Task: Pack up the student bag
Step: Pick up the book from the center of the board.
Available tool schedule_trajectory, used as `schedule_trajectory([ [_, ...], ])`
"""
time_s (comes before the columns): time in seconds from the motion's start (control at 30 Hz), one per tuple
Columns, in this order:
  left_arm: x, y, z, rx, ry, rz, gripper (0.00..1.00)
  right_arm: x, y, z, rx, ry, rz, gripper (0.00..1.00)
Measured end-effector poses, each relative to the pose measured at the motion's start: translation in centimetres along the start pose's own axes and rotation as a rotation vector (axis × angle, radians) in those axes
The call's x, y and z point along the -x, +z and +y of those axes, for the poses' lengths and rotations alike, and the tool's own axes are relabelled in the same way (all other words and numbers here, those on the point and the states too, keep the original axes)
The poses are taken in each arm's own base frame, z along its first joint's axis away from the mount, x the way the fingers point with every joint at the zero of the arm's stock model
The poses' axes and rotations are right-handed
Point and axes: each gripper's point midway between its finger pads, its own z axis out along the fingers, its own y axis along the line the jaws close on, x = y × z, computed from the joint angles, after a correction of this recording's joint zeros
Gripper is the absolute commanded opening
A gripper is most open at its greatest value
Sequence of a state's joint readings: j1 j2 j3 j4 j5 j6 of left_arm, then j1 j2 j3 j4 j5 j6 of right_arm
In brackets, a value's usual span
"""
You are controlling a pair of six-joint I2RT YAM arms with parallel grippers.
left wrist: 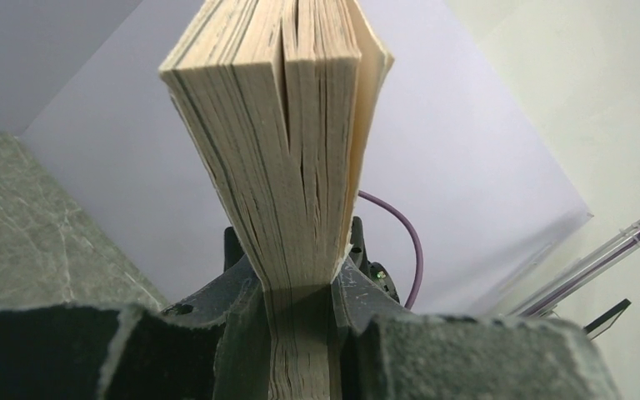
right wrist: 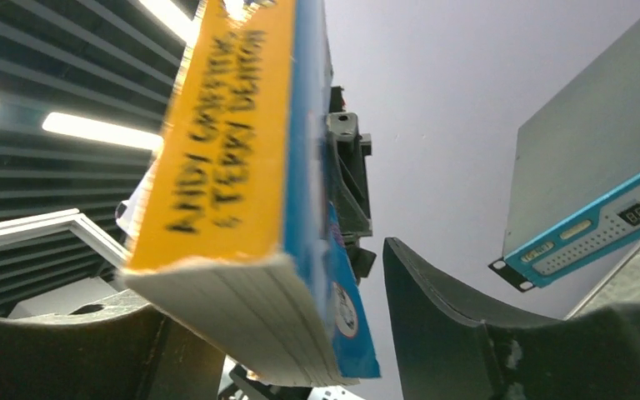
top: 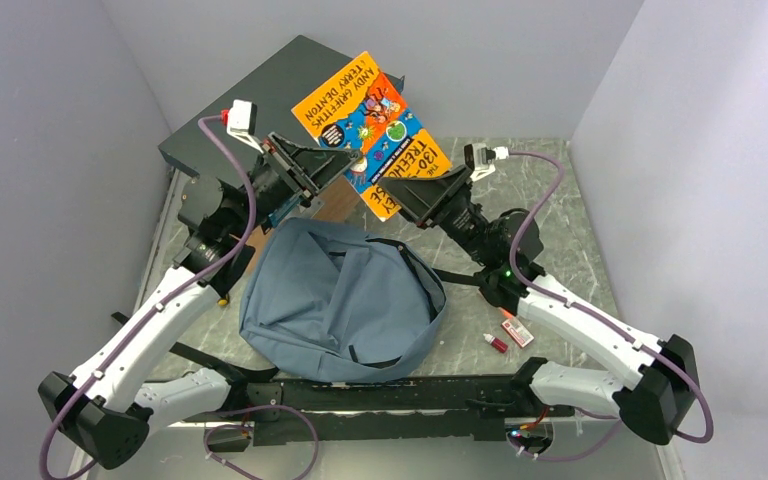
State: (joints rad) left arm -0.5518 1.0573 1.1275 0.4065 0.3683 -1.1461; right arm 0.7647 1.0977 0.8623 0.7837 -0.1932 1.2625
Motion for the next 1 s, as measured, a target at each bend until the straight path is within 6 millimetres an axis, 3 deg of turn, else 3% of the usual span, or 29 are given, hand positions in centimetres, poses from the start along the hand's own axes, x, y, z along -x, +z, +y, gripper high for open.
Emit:
schedule_trajectory([
  [0.17, -0.2, -0.1, 0.3, -0.009, -0.029, 0.000, 0.00, 0.3, 0.5, 1.0, 0.018, -0.046, -0.002, 0.02],
  [0.27, -0.4, -0.1, 0.1, -0.019, -0.041, 0.013, 0.00, 0.3, 0.4, 0.8, 0.004, -0.069, 0.000, 0.00],
  [0.3, -0.6, -0.1, 0.1, -0.025, -0.043, 0.021, 0.06, 0.4, 0.2, 0.8, 0.000, -0.081, -0.004, 0.00],
  [0.43, -2.1, 0.4, 0.9, -0.037, -0.053, 0.101, 0.53, 0.9, -1.4, 0.8, -0.092, -0.163, -0.014, 0.00],
  [0.5, -3.4, 0.4, 1.7, -0.017, -0.027, 0.170, 0.85, 1.4, -3.2, 0.6, -0.168, -0.227, -0.025, 0.00],
  [0.53, -4.1, 0.3, 2.5, 0.011, -0.009, 0.205, 0.93, 2.0, -4.4, 0.5, -0.217, -0.265, -0.046, 0.00],
  [0.67, -6.6, -0.3, 4.4, 0.125, 0.096, 0.323, 0.88, 6.2, -10.9, 0.7, -0.431, -0.417, -0.209, 0.00],
  [0.83, -12.6, -2.1, 4.9, 0.194, 0.229, 0.488, 0.73, 10.0, -19.0, 0.1, -0.724, -0.545, -0.349, 0.00],
  [1.0, -18.9, -3.8, 7.9, 0.327, 0.277, 0.636, 0.69, 10.4, -23.2, -2.3, -0.952, -0.607, -0.319, 0.00],
])
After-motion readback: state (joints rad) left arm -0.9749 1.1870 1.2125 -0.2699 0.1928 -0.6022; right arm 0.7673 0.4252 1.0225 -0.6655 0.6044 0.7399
